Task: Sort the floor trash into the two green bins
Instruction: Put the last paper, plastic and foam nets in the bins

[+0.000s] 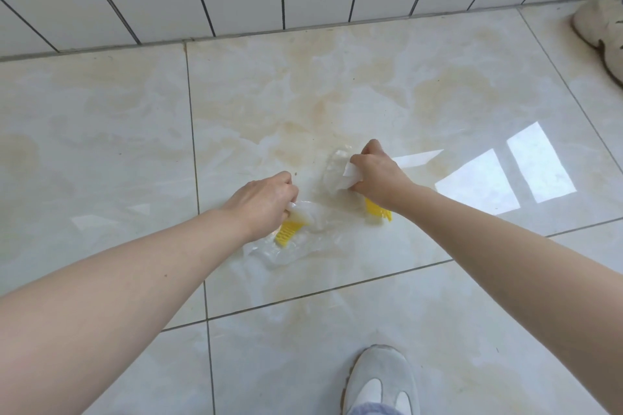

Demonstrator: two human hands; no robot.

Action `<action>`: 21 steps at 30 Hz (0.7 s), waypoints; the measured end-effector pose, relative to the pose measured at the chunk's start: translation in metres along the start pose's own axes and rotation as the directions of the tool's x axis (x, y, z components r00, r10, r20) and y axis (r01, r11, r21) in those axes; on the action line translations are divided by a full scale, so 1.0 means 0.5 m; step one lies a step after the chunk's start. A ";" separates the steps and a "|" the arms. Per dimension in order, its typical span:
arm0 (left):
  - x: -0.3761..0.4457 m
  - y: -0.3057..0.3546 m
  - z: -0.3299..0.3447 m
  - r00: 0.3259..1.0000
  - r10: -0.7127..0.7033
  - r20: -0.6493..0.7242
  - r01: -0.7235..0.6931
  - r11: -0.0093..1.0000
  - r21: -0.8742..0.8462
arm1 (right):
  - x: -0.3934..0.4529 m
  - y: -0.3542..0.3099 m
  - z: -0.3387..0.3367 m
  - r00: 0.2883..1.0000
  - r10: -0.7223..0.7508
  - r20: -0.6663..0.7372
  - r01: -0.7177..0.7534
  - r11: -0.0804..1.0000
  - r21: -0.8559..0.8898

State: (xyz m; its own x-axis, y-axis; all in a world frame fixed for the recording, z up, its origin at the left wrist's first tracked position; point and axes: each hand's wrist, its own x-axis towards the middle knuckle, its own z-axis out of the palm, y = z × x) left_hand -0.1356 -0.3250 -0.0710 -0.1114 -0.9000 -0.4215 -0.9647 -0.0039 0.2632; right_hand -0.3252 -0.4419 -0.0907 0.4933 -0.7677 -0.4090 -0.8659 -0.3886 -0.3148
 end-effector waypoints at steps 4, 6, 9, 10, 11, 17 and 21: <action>0.003 -0.004 0.001 1.000 0.000 0.009 0.000 1.000 0.001 | -0.003 -0.008 0.008 0.999 0.037 -0.007 -0.037 0.999 -0.009; 0.003 -0.007 0.001 1.000 -0.010 0.013 0.010 1.000 -0.011 | 0.000 -0.010 0.004 0.999 0.053 -0.005 -0.053 0.998 0.017; -0.003 -0.012 0.001 0.999 -0.044 0.014 0.044 0.999 -0.026 | -0.003 -0.015 0.003 0.997 0.057 0.043 -0.058 0.998 0.007; -0.008 -0.015 0.000 0.999 -0.051 0.008 0.051 0.999 -0.018 | -0.006 -0.018 0.005 0.998 0.048 0.052 -0.049 0.999 0.008; -0.013 -0.016 -0.001 0.998 -0.057 0.001 0.058 0.998 -0.007 | -0.009 -0.021 0.009 0.998 0.031 0.048 -0.032 0.999 0.009; -0.059 -0.029 -0.019 0.999 -0.041 0.022 0.039 0.996 0.075 | -0.042 -0.032 0.045 0.999 -0.016 0.052 0.015 1.000 0.022; -0.112 -0.056 -0.074 0.998 0.030 0.054 -0.033 0.998 0.048 | -0.077 -0.050 0.050 0.997 -0.044 0.061 0.039 0.996 0.075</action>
State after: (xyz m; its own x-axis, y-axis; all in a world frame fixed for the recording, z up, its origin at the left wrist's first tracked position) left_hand -0.0936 -0.2906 -0.0229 -0.1532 -0.8750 -0.4593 -0.9710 0.0468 0.2346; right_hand -0.3203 -0.3900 -0.0886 0.5349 -0.7175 -0.4461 -0.8373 -0.3792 -0.3940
